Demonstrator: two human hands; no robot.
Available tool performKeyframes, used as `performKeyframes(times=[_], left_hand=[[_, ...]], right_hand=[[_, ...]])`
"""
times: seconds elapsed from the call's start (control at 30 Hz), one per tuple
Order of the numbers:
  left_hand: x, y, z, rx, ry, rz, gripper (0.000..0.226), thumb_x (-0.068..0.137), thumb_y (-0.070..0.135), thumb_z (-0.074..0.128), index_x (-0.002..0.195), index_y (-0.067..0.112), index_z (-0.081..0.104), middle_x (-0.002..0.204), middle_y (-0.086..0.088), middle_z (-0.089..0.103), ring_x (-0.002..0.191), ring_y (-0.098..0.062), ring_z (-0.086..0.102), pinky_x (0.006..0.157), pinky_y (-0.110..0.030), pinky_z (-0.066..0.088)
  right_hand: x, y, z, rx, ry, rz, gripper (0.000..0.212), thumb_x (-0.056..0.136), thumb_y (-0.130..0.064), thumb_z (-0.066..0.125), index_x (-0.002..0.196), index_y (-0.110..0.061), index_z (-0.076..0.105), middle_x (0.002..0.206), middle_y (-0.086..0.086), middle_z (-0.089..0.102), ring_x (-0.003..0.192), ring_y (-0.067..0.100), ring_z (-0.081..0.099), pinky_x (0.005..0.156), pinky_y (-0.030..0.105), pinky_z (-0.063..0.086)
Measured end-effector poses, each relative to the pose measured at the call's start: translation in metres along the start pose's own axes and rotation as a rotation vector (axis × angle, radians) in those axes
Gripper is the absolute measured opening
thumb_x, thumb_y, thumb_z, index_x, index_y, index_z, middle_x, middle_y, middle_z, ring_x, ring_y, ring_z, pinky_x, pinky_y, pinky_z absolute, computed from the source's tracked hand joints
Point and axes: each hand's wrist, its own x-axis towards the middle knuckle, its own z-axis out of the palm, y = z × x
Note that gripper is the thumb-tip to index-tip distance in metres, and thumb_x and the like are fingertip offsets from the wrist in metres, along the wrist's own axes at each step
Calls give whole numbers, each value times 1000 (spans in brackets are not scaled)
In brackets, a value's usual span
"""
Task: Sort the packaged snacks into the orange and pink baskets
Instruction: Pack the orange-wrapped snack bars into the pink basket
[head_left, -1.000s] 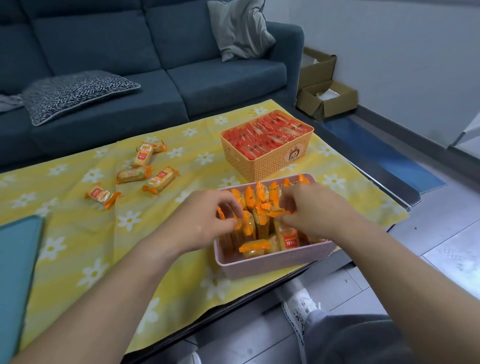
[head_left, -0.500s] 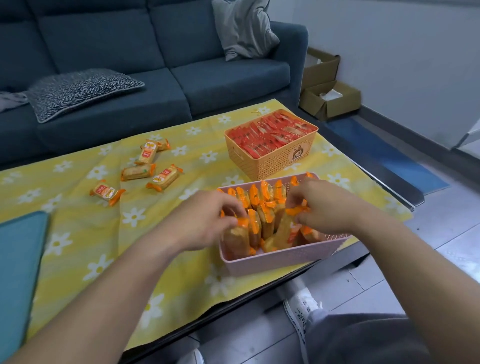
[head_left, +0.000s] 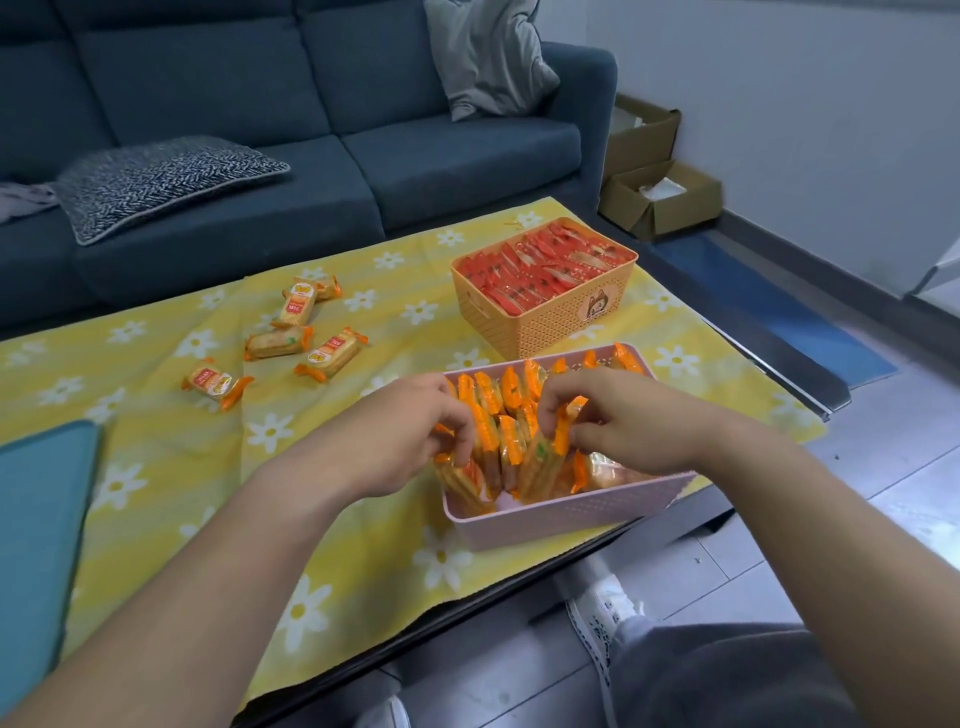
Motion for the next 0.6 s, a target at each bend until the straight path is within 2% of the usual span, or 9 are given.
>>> performKeyframes(times=[0.03, 0.1, 0.2, 0.27, 0.37, 0.43, 0.5, 0.53, 0.6], left_hand=[[1, 1, 1, -4, 2, 4, 37, 92, 3, 64, 70, 33, 69, 98, 5, 51, 90, -11, 55, 80, -21, 44], [3, 4, 6, -2, 4, 12, 37, 91, 1, 65, 72, 33, 71, 97, 4, 52, 88, -13, 54, 80, -22, 45], [7, 9, 15, 21, 29, 0, 33, 90, 0, 62, 90, 31, 74, 98, 4, 57, 88, -12, 52, 80, -24, 44], [10, 10, 21, -31, 61, -46, 34, 88, -2, 61, 103, 27, 71, 101, 4, 63, 89, -11, 54, 75, -22, 42], [12, 11, 27, -116, 103, -92, 35, 85, -4, 58, 102, 25, 66, 101, 5, 65, 89, -11, 57, 72, -21, 42], [13, 11, 27, -214, 153, -110, 25, 88, 4, 59, 99, 27, 63, 97, 9, 67, 87, -11, 61, 73, -25, 48], [13, 9, 27, -314, 162, -125, 14, 91, 21, 64, 101, 29, 60, 93, 12, 68, 78, -8, 63, 71, -30, 52], [12, 8, 27, -356, 141, -131, 16, 91, 29, 67, 104, 31, 59, 93, 11, 68, 74, -7, 62, 69, -32, 52], [11, 7, 31, -386, 99, -148, 31, 85, 38, 76, 108, 32, 56, 93, 10, 67, 70, -9, 60, 68, -33, 51]], right_hand=[[0, 0, 0, 1, -2, -2, 29, 93, -1, 56, 91, -29, 64, 91, -7, 66, 75, 23, 67, 72, 45, 54], [2, -1, 3, 3, -17, -6, 29, 92, -1, 57, 88, -29, 64, 87, -4, 67, 73, 26, 65, 71, 47, 54], [8, -7, 15, -22, -56, -13, 29, 91, -2, 58, 86, -31, 64, 83, -2, 68, 70, 22, 62, 66, 34, 49], [12, -12, 23, -19, -80, -25, 28, 91, -2, 57, 88, -28, 65, 81, 1, 67, 68, 24, 60, 60, 33, 46], [19, -16, 36, -20, -77, -17, 30, 89, 2, 55, 90, -27, 65, 73, -12, 58, 59, 15, 53, 52, 23, 37], [23, -18, 44, -27, -19, -3, 30, 88, 2, 57, 97, -25, 66, 78, -10, 61, 62, 5, 52, 53, 18, 36], [27, -18, 51, 0, 76, 6, 29, 85, -1, 61, 106, -21, 65, 93, 0, 68, 75, 12, 60, 62, 24, 47], [28, -19, 55, 26, 111, 16, 29, 84, -2, 62, 107, -19, 62, 96, 2, 69, 77, 15, 61, 63, 25, 48], [29, -21, 65, 52, 134, 39, 25, 84, -4, 64, 103, -19, 56, 90, -2, 66, 76, 15, 60, 58, 21, 43]])
